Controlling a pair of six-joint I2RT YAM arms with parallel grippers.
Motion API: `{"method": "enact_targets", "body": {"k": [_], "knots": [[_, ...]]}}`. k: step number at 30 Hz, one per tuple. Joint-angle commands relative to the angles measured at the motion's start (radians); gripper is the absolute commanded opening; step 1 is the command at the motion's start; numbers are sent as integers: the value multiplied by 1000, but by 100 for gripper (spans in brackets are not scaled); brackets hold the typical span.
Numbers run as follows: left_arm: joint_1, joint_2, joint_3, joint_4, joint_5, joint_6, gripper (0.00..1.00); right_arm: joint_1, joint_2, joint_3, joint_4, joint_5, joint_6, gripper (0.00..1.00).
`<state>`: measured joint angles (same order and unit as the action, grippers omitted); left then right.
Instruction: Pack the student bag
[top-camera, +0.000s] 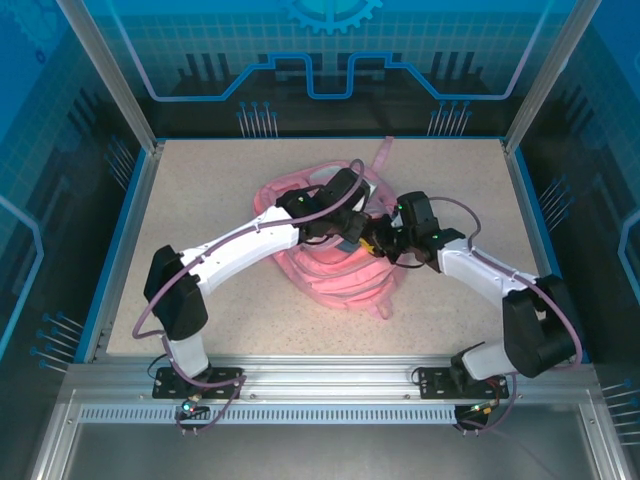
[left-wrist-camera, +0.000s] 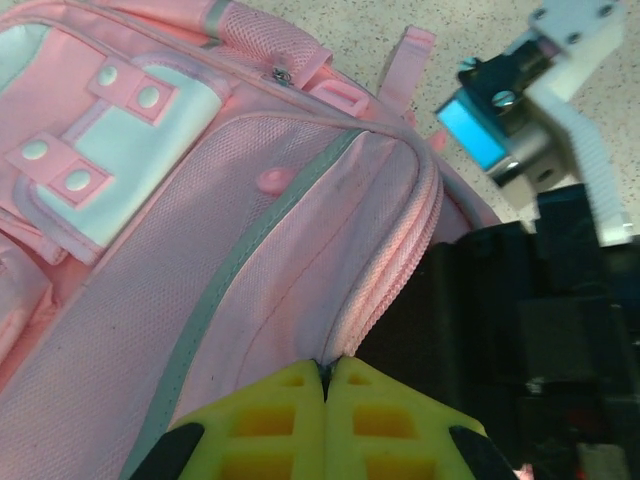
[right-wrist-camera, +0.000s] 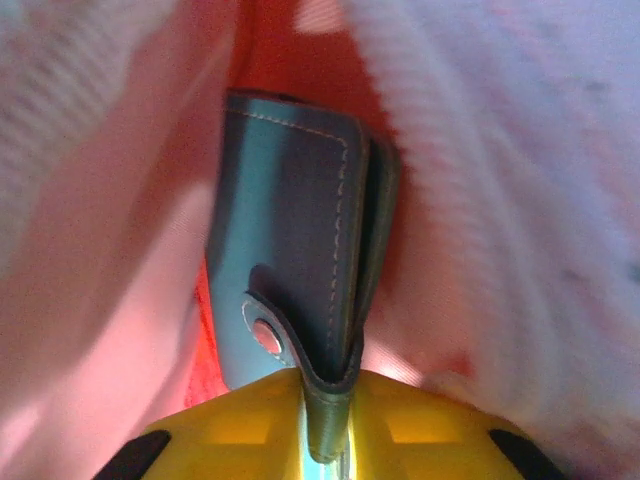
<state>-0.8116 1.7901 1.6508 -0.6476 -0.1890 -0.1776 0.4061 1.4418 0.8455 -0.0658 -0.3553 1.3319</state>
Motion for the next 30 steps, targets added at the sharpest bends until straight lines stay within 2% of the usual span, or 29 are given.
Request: {"method": "enact_targets", "body": {"k": [1,5,9,12,14,18,23,25,27,30], "knots": [[20,-55,-10,80,54,-55,4,22,48,28,175,-43,67,25],[45,-58,-12,78,61,-85,4,22,46,99,107,-65,13,37],[74,-80,-34,102,113,-109,7,9,-5,90,-19,-49,-18,39],[89,-90,-45,117,157,-134,13,-5,-45,77,-99,-50,-41,40],[101,-100,-46,112,181,-159,21,-13,-79,60,-143,-43,-64,40],[146,-152,-76,97,241,-272,45,-20,-177,0,-242,7,-134,44],[206,-291,-233,135,272,-343,69,-33,-333,-72,-376,102,-229,61],[225,-350,-305,147,267,-335,74,-40,-375,-71,-441,139,-284,68],[244,-412,-384,146,252,-310,76,-44,-402,-59,-475,154,-351,74],[261,-497,-486,135,228,-255,79,-40,-414,-35,-463,137,-411,84]]}}
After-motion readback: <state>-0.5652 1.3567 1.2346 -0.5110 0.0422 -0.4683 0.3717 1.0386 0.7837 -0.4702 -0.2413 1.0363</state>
